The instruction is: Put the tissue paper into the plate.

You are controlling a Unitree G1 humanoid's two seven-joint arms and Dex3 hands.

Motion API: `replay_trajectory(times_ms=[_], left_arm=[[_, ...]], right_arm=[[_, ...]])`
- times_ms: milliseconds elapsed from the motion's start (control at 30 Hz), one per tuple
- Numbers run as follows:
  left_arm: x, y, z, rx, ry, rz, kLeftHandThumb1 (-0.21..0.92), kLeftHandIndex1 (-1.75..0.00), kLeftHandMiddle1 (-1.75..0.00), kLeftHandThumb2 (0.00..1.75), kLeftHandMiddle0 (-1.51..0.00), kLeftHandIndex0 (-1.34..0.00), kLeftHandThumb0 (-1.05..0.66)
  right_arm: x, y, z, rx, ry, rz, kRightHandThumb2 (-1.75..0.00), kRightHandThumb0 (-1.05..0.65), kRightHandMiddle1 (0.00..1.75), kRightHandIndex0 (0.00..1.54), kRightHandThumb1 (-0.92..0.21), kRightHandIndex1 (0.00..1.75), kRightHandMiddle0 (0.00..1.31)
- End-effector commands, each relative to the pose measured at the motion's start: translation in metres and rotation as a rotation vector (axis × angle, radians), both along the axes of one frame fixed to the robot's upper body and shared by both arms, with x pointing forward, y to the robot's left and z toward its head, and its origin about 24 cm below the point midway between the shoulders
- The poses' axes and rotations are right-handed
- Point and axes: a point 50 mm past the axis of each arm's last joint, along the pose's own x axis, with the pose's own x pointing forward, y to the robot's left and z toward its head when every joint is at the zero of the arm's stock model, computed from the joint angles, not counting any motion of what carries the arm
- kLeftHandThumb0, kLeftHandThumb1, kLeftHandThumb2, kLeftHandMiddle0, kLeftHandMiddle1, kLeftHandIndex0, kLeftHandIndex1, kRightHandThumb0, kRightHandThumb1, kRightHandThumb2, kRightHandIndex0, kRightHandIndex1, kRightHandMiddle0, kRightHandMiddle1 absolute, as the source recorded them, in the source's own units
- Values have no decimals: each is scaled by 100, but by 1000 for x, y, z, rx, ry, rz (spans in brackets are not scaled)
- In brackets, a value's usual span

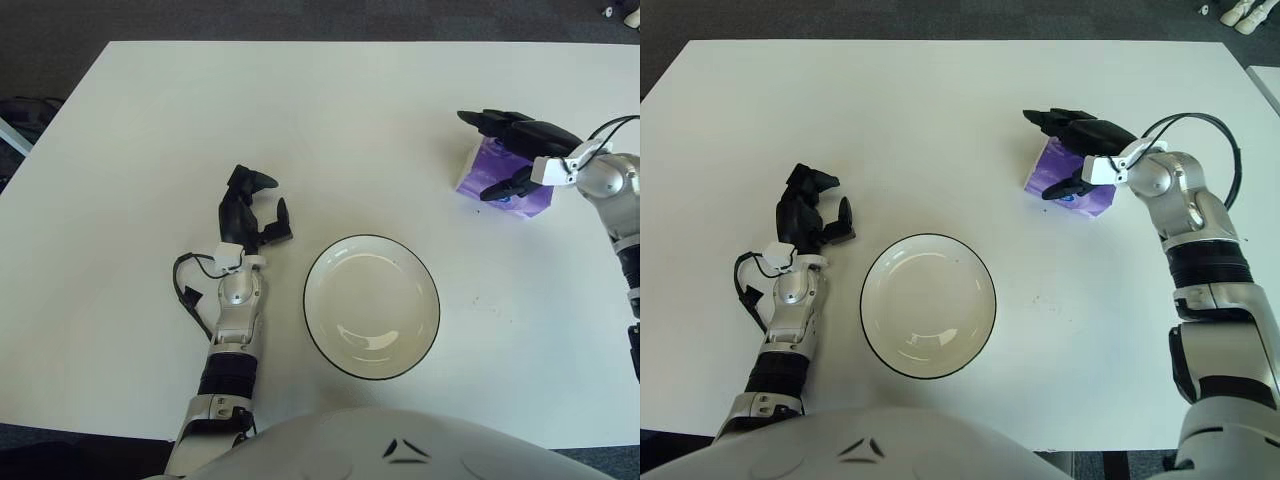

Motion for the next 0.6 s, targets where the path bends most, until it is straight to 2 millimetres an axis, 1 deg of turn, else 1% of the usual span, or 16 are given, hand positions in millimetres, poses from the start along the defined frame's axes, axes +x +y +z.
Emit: replay_trajectory(times_ms=[0, 167, 333, 433, 567], left_arm=[[-36, 0, -63, -33, 283, 17, 23, -175, -158, 137, -67, -54, -1], [-37, 2, -63, -35, 281, 22, 24, -175, -158, 136, -66, -53, -1], [-37, 4, -63, -35, 282, 27, 24, -175, -158, 136, -66, -53, -1], [-37, 6, -63, -34, 282, 29, 23, -175, -158, 137, -66, -54, -1], [-38, 7, -62, -26, 276, 29, 22, -175, -160, 138, -66, -54, -1]], right_arm=[[1, 5, -3, 19, -13, 24, -51, -105, 0, 0, -57, 0, 0], [1, 4, -11, 64, 22, 9, -51, -105, 0, 0, -57, 0, 0], [1, 1, -24, 86, 48, -21, -51, -105, 0, 0, -57, 0, 0], [2, -2, -32, 96, 58, -42, -51, -105, 0, 0, -56, 0, 0], [2, -5, -37, 103, 67, -64, -52, -105, 0, 0, -56, 0, 0]])
